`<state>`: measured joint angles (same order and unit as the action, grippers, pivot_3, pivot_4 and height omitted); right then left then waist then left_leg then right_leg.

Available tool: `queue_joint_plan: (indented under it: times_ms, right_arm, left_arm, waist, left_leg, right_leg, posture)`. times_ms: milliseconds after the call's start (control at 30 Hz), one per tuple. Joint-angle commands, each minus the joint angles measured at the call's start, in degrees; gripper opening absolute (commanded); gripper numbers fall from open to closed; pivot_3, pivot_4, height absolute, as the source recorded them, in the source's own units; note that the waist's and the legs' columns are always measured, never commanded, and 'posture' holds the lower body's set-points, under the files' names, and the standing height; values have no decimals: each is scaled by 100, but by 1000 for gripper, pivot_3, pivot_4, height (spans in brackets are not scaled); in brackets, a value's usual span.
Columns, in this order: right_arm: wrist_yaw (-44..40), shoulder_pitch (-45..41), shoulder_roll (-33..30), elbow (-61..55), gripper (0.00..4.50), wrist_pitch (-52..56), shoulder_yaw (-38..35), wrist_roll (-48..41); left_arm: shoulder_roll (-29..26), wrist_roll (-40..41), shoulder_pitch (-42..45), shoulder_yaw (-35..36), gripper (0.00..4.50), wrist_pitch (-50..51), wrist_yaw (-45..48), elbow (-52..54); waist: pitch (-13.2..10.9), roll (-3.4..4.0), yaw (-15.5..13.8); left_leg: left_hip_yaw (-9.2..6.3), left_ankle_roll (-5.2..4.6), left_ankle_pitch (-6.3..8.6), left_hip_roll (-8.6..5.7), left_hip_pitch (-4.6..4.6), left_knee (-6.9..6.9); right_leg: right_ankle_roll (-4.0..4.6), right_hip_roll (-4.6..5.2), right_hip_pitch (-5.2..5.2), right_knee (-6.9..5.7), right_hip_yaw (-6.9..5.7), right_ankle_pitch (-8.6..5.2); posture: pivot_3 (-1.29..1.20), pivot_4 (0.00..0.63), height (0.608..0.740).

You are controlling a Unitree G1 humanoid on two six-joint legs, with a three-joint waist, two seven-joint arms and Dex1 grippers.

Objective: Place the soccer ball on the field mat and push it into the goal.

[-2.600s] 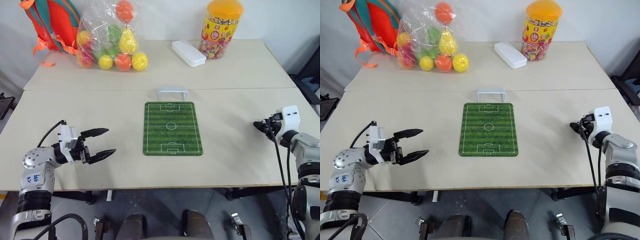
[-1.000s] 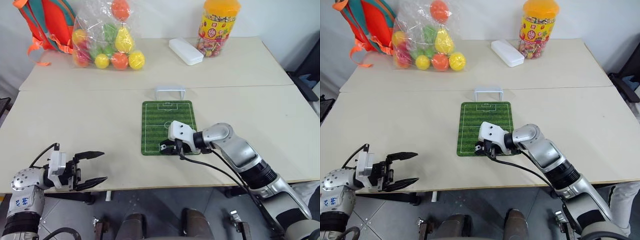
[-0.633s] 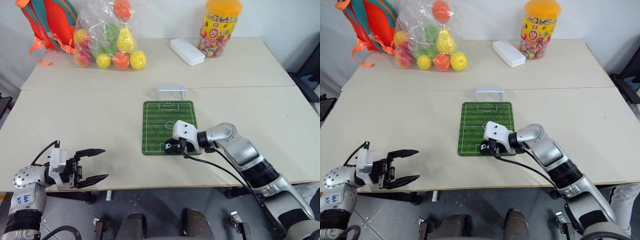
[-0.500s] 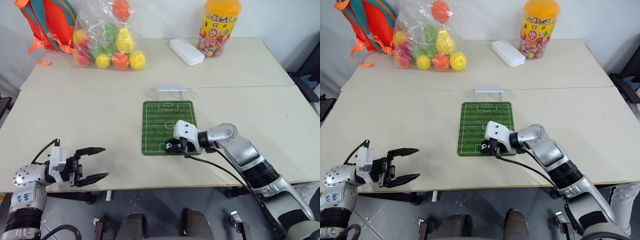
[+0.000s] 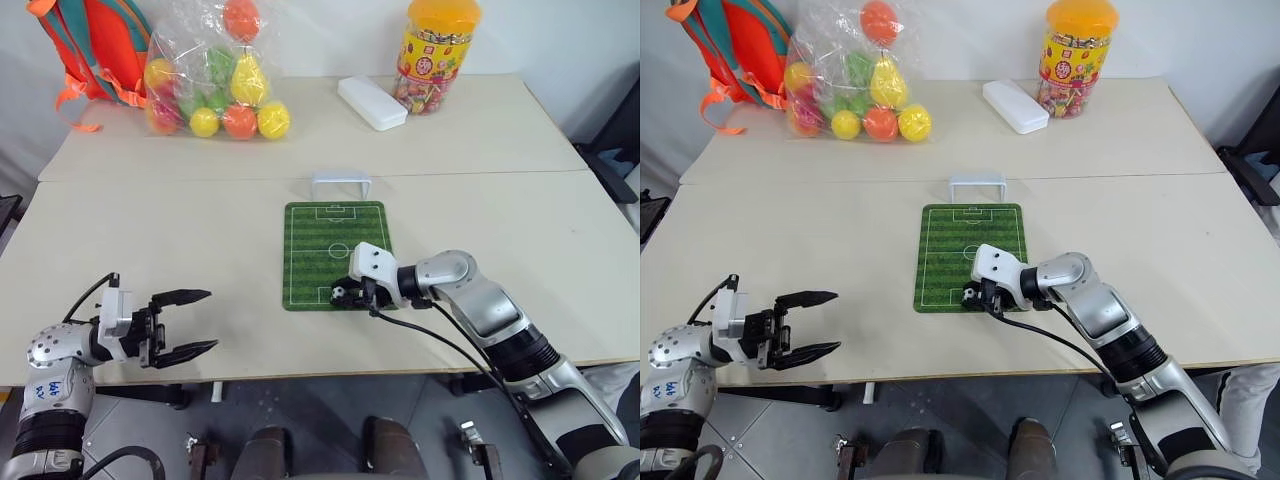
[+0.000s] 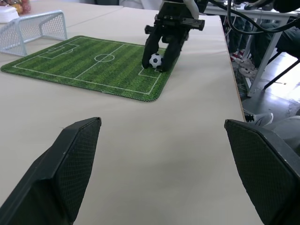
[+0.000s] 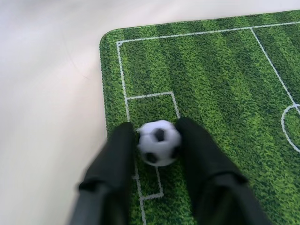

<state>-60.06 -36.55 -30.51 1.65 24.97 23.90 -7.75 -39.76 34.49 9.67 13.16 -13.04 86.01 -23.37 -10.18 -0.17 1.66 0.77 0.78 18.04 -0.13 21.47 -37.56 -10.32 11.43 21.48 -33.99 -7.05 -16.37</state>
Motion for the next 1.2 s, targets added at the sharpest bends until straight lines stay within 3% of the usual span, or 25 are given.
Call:
queue_joint_plan:
  times_ms: [33, 67, 600, 733, 1033, 1200]
  right_arm:
    - [1, 55, 67, -180, 2868, -14, -98, -3]
    - [4, 50, 70, -175, 3158, -13, -97, 3]
    - [-89, -371, 46, -718, 3158, 290, -375, -224]
    - [-106, -345, -80, -1342, 3158, 744, -610, -500]
    - [-11, 628, -534, -2684, 137, 1299, -757, -936]
    - [60, 881, -554, -2429, 41, 914, -390, -554]
  left_arm:
    - [4, 13, 71, 68, 4500, -19, 252, 2]
    - [6, 9, 81, 70, 4500, -18, 250, -9]
    - [137, -83, 331, 32, 4500, -85, 224, -215]
    - [161, -102, 413, 30, 4500, -107, 271, -296]
    - [141, -104, 536, -3, 4500, -126, 371, -445]
    - [119, -75, 638, -49, 4500, -77, 477, -492]
  waist:
    - [0, 0, 2]
    - [0, 0, 3]
    - [0, 0, -2]
    - [0, 0, -4]
    - [-1, -6, -24]
    - [0, -8, -4]
  left_leg:
    - [0, 0, 0, 0, 0, 0]
    - [0, 0, 0, 0, 0, 0]
    - [0, 0, 0, 0, 0, -1]
    - [-1, 0, 0, 0, 0, 0]
    - [1, -1, 1, -1, 3, 1]
    - [3, 0, 1, 2, 0, -4]
  right_leg:
    - [0, 0, 0, 0, 0, 0]
    - [0, 0, 0, 0, 0, 0]
    - [0, 0, 0, 0, 0, 0]
    - [0, 0, 0, 0, 0, 0]
    - [0, 1, 0, 5, -3, 0]
    - [3, -1, 0, 0, -1, 2]
  posture:
    - [0, 150, 740]
    - [0, 150, 740]
    - [0, 150, 740]
    - [0, 150, 740]
    - [0, 150, 740]
    - [0, 150, 740]
